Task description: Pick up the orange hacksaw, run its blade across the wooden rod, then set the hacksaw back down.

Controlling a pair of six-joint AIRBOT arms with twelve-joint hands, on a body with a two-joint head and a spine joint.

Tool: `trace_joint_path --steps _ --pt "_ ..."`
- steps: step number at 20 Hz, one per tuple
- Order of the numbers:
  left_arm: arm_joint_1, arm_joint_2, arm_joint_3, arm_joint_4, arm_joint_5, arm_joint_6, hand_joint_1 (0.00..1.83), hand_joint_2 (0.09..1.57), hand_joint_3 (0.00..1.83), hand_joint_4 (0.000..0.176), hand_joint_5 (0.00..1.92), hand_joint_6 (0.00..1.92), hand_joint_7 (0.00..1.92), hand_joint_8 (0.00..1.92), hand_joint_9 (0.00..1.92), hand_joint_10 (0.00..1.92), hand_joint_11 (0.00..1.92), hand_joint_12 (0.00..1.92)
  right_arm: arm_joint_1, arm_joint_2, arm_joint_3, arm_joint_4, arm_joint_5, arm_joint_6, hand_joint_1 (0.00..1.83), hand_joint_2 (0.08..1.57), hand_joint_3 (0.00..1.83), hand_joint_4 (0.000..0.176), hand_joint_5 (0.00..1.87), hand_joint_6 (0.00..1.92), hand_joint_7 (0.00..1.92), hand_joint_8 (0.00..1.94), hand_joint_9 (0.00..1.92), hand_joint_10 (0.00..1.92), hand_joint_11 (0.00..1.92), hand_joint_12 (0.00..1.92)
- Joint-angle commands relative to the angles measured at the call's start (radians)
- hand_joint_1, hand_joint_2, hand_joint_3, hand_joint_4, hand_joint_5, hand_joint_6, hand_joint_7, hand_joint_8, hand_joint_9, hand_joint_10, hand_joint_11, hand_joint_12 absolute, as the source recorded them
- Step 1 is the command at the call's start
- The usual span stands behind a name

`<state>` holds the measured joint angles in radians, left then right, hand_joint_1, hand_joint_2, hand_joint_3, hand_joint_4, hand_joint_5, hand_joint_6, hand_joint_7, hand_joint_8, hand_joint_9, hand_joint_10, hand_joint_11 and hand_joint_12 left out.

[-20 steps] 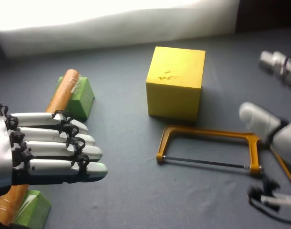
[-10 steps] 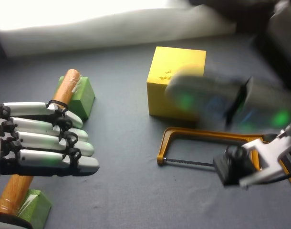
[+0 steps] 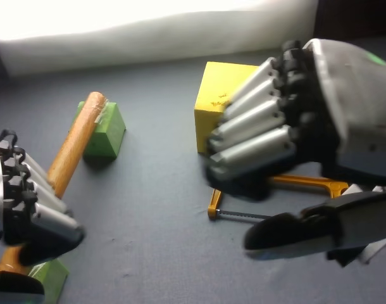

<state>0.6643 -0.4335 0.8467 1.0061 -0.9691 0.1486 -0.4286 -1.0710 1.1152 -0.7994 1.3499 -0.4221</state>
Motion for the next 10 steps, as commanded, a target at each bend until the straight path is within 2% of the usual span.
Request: trace_joint_path --steps 1,2,4,6,7,10 --pt "-0.009 0.001 0.001 -0.063 -0.075 -0.001 0.32 1.39 0.01 0.000 1.31 1.92 1.37 1.92 1.43 1.92 1.51 1.92 0.015 -0.005 0.014 0.045 0.137 0.022 0.37 1.31 0.01 0.000 1.18 1.92 1.29 1.94 1.48 1.92 1.60 1.92" --pt "-0.010 0.001 0.004 -0.063 -0.075 -0.001 0.27 1.42 0.02 0.000 1.38 1.92 1.47 1.92 1.52 1.92 1.62 1.92 0.026 -0.011 0.044 -0.002 0.159 0.067 0.31 1.35 0.02 0.000 1.22 1.92 1.33 1.94 1.51 1.92 1.64 1.92" --pt "-0.010 -0.002 0.019 -0.064 -0.081 -0.002 0.29 1.42 0.01 0.000 1.43 1.92 1.53 1.92 1.57 1.92 1.66 1.92 0.055 -0.015 0.088 -0.101 0.194 0.123 0.29 1.40 0.02 0.001 1.26 1.92 1.38 1.94 1.55 1.92 1.69 1.92" --pt "-0.006 -0.004 0.035 -0.065 -0.089 -0.002 0.30 1.43 0.01 0.000 1.44 1.92 1.53 1.92 1.56 1.92 1.66 1.92 0.077 -0.011 0.106 -0.160 0.210 0.123 0.30 1.42 0.02 0.004 1.27 1.92 1.40 1.94 1.55 1.92 1.69 1.92" --pt "-0.007 -0.004 0.044 -0.065 -0.090 -0.002 0.32 1.43 0.00 0.000 1.42 1.92 1.53 1.92 1.56 1.92 1.65 1.92 0.084 -0.010 0.108 -0.179 0.212 0.121 0.30 1.44 0.01 0.014 1.26 1.92 1.39 1.94 1.54 1.92 1.69 1.92" --pt "-0.014 -0.004 0.053 -0.091 -0.106 -0.002 0.36 1.43 0.00 0.000 1.40 1.92 1.50 1.92 1.53 1.92 1.61 1.92 0.078 -0.011 0.103 -0.192 0.210 0.131 0.29 1.47 0.01 0.019 1.26 1.92 1.37 1.94 1.51 1.92 1.67 1.92"
